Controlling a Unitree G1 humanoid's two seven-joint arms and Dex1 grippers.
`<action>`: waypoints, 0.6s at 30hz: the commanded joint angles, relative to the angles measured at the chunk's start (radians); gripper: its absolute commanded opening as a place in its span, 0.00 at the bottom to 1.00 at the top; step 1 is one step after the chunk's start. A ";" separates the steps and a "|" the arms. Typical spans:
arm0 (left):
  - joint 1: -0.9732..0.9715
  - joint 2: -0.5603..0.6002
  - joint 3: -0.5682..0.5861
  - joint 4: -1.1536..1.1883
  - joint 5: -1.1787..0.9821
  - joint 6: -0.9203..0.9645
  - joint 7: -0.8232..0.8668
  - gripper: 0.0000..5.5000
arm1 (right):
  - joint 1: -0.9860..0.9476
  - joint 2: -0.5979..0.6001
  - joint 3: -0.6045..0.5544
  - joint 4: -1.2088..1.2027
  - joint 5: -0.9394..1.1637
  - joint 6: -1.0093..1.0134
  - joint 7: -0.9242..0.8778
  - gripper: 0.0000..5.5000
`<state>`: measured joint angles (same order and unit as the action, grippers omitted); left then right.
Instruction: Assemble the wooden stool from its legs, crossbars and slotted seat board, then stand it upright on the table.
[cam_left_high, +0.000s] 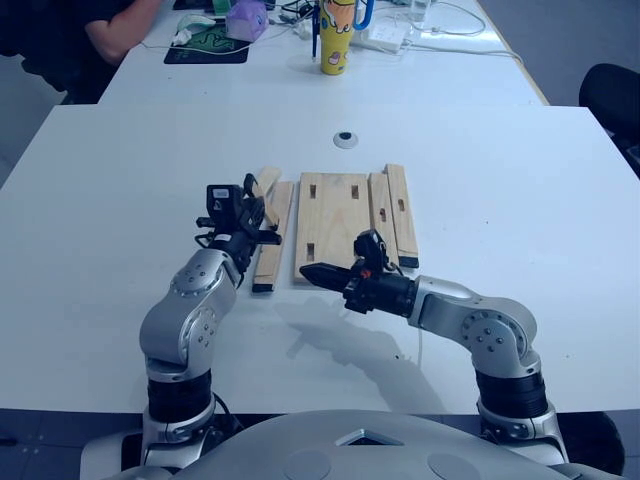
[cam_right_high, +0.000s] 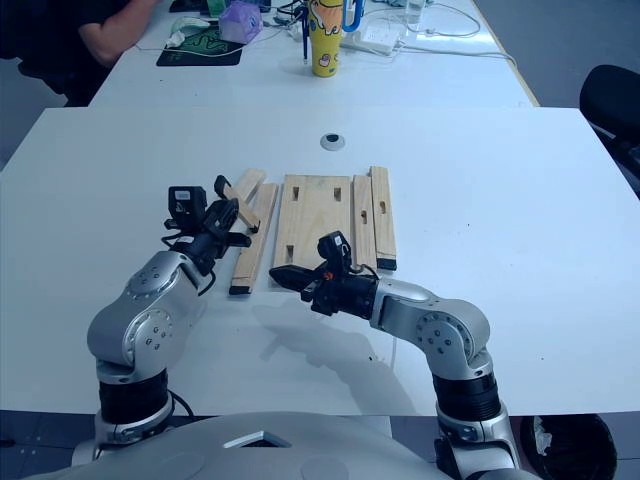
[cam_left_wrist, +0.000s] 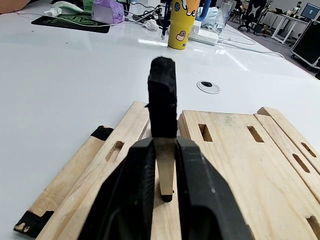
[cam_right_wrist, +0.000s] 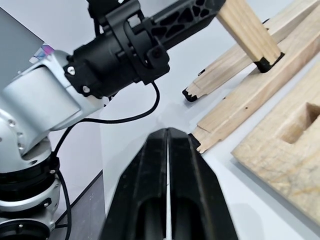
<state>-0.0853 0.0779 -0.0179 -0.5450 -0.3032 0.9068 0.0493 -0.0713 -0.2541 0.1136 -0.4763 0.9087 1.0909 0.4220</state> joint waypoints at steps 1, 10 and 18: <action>-0.005 0.022 -0.019 0.060 0.009 0.068 -0.021 0.08 | -0.007 0.002 0.009 -0.017 -0.003 0.001 -0.019 0.00; -0.019 0.071 -0.060 0.074 0.030 0.084 -0.061 0.08 | 0.003 0.008 0.023 -0.011 -0.013 -0.025 -0.029 0.00; -0.007 0.078 -0.074 0.069 0.052 0.064 -0.070 0.08 | 0.001 0.002 0.025 -0.008 -0.010 -0.028 -0.027 0.00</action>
<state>-0.1257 0.1466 -0.0779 -0.5195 -0.2623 0.9296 -0.0120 -0.0683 -0.2524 0.1343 -0.4786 0.9069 1.0689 0.4033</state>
